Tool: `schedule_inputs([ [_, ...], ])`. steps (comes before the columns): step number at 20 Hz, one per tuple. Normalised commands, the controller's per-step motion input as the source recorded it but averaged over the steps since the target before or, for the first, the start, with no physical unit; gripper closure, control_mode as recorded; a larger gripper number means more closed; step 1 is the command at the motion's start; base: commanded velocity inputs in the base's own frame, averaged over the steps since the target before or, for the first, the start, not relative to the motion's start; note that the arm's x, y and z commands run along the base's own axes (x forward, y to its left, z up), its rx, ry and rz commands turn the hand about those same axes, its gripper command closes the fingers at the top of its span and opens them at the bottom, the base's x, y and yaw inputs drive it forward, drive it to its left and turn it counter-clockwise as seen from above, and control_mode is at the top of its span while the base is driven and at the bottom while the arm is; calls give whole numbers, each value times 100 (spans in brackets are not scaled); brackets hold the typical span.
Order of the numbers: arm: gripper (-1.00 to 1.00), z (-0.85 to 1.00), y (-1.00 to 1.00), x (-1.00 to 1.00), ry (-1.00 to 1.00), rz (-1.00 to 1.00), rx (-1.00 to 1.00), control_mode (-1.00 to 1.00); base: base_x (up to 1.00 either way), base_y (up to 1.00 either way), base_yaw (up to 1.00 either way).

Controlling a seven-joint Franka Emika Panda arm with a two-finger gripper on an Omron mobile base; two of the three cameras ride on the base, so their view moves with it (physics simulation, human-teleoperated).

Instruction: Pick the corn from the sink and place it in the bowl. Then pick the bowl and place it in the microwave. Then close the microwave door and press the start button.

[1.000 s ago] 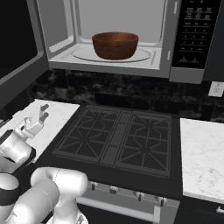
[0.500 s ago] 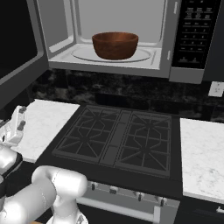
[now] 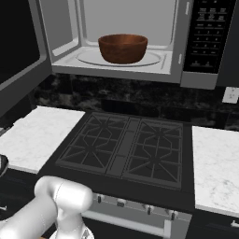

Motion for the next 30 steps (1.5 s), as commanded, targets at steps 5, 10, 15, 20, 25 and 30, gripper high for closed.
schedule_inputs([
  [5, -100, 76, 10, -60, -23, 0, 0, -100, 0, 0, 0],
  [10, -100, 63, -5, -70, -23, 0, 0, -100, 0, 0, 0],
  [15, -100, 56, -30, -74, -22, 6, 3, -100, 0, 0, 0],
  [20, -100, 48, -46, -69, -19, 15, 7, -100, 0, 0, 0],
  [25, -100, 32, -60, -48, -17, 24, 9, -100, 0, 0, 0],
  [30, -100, 19, -60, -14, -9, 31, 6, -100, 0, 0, 0],
])
